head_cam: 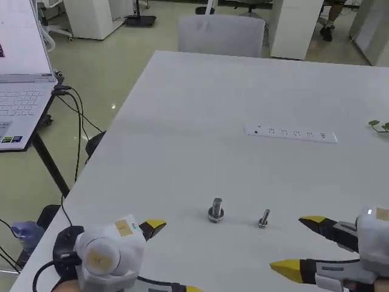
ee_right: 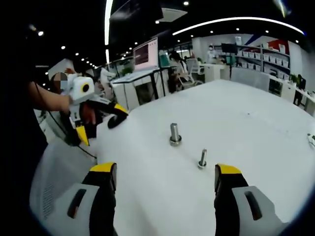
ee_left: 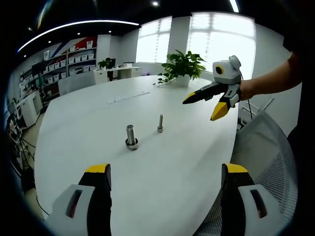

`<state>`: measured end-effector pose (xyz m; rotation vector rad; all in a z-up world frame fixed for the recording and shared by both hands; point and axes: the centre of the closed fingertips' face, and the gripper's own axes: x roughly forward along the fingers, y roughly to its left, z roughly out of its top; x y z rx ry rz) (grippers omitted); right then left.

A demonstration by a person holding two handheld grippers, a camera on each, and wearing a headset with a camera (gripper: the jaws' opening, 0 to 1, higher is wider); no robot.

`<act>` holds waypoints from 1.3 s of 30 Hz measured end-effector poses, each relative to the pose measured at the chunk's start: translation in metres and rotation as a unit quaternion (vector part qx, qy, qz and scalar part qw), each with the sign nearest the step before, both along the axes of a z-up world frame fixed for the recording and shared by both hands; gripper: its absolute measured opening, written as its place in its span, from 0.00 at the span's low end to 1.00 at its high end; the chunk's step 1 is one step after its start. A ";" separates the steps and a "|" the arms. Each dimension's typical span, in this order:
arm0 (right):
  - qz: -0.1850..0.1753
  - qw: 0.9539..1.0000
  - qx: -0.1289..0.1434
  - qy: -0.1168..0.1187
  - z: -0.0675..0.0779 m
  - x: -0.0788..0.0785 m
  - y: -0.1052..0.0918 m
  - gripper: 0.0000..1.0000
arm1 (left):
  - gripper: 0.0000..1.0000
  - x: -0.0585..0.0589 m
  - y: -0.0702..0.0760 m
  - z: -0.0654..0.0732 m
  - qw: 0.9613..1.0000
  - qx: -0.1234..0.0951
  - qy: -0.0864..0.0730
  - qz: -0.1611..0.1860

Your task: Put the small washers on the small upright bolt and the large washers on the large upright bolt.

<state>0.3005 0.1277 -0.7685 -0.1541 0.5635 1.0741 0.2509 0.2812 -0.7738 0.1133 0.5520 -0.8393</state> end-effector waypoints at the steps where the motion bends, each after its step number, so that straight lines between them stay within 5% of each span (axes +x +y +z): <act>1: -0.001 1.000 0.005 -0.005 0.001 -0.001 0.000 0.85 | 0.93 0.000 0.000 0.000 1.000 -0.001 0.000 0.000; 11: -0.013 0.999 0.033 -0.009 -0.006 -0.011 -0.001 0.99 | 0.94 0.000 0.000 -0.003 1.000 -0.014 0.004 0.011; 39: -0.026 1.000 0.002 0.004 -0.020 -0.030 -0.013 1.00 | 0.99 -0.003 0.005 -0.013 0.999 0.009 0.012 0.032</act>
